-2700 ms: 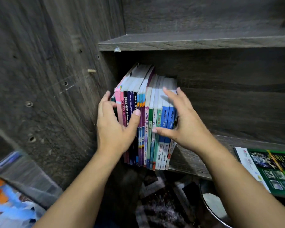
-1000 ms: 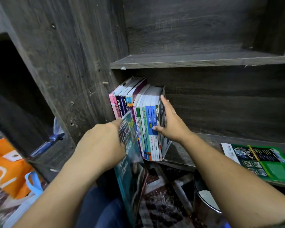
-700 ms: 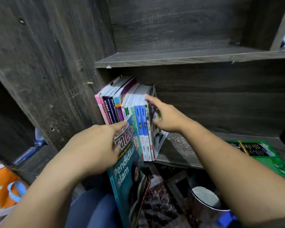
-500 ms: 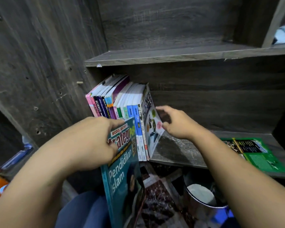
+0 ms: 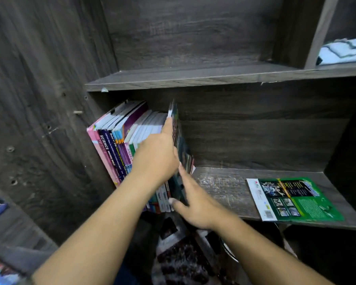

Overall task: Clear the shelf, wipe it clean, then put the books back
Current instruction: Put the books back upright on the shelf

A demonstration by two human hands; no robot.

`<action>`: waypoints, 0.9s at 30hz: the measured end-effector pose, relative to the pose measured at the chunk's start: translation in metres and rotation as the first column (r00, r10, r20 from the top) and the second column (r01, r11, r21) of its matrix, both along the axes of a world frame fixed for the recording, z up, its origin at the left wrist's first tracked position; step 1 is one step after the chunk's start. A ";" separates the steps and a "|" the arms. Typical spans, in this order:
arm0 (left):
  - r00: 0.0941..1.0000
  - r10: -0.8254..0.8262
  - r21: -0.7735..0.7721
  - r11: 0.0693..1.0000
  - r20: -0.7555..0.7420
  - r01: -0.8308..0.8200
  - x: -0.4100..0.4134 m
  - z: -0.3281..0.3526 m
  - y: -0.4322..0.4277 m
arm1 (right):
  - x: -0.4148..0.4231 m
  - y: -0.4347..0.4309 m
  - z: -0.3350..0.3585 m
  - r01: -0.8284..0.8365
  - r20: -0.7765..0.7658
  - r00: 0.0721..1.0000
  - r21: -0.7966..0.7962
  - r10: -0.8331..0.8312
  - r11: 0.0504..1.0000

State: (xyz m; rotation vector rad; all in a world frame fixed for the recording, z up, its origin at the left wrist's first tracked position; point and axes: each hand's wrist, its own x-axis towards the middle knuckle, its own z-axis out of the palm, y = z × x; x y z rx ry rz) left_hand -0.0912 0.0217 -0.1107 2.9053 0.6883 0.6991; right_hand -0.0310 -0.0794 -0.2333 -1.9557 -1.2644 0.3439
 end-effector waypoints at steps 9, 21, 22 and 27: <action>0.924 -0.027 0.018 1.000 0.381 0.022 -0.005 -0.031 0.026 | 0.010 0.052 -0.030 0.144 -0.006 0.990 0.075 -0.144 0.987; 0.931 -0.007 0.198 0.978 0.365 -0.070 -0.020 -0.072 0.074 | 0.029 0.077 -0.089 0.131 -0.177 0.975 -0.009 -0.131 0.991; 0.939 -0.011 0.202 0.977 0.344 -0.062 -0.021 -0.073 0.074 | 0.030 0.077 -0.090 0.126 -0.178 0.976 -0.012 -0.126 0.992; 0.929 0.023 0.150 0.985 0.368 -0.084 -0.019 -0.070 0.066 | 0.033 0.080 -0.090 0.126 -0.198 0.971 -0.034 -0.130 0.991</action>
